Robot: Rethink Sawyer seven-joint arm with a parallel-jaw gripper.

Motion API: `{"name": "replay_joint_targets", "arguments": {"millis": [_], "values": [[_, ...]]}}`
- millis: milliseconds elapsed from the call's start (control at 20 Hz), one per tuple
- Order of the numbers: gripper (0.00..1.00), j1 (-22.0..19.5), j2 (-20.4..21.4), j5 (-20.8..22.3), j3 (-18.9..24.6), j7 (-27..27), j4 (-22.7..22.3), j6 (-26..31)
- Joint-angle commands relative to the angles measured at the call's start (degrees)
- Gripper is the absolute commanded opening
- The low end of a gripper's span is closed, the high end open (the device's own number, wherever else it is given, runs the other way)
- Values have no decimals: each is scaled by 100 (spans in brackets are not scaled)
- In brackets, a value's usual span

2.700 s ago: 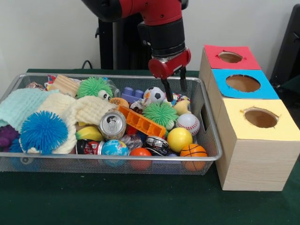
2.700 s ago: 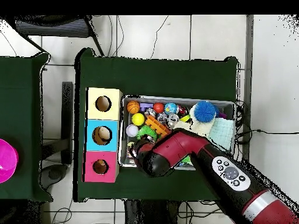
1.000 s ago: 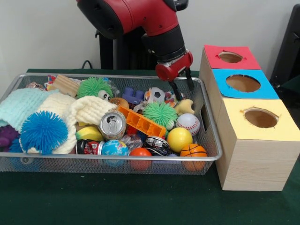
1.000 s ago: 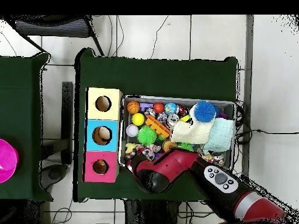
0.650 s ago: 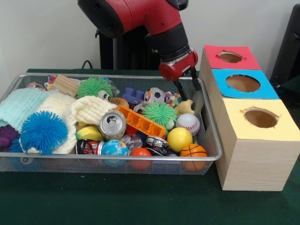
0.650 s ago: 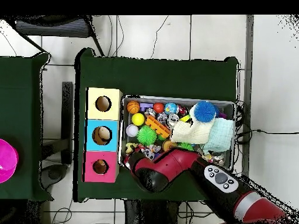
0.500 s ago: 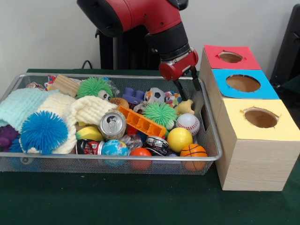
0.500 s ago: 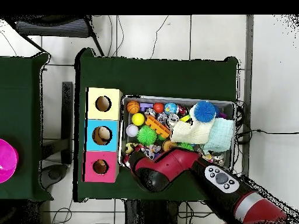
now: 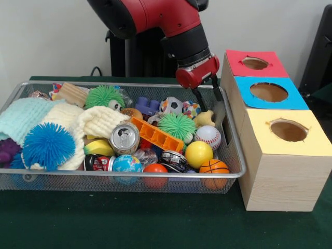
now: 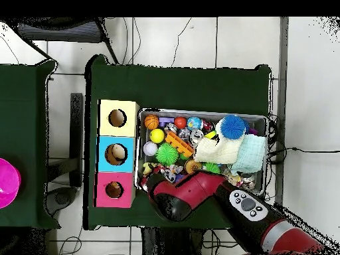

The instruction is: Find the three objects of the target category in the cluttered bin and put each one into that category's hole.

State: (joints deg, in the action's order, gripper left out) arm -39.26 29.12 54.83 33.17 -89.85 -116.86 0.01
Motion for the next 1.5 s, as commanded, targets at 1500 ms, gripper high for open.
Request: {"name": "replay_joint_targets", "arguments": {"millis": [1500], "values": [[100,621,-288,-641,-1011,-991,771,-1416]]}}
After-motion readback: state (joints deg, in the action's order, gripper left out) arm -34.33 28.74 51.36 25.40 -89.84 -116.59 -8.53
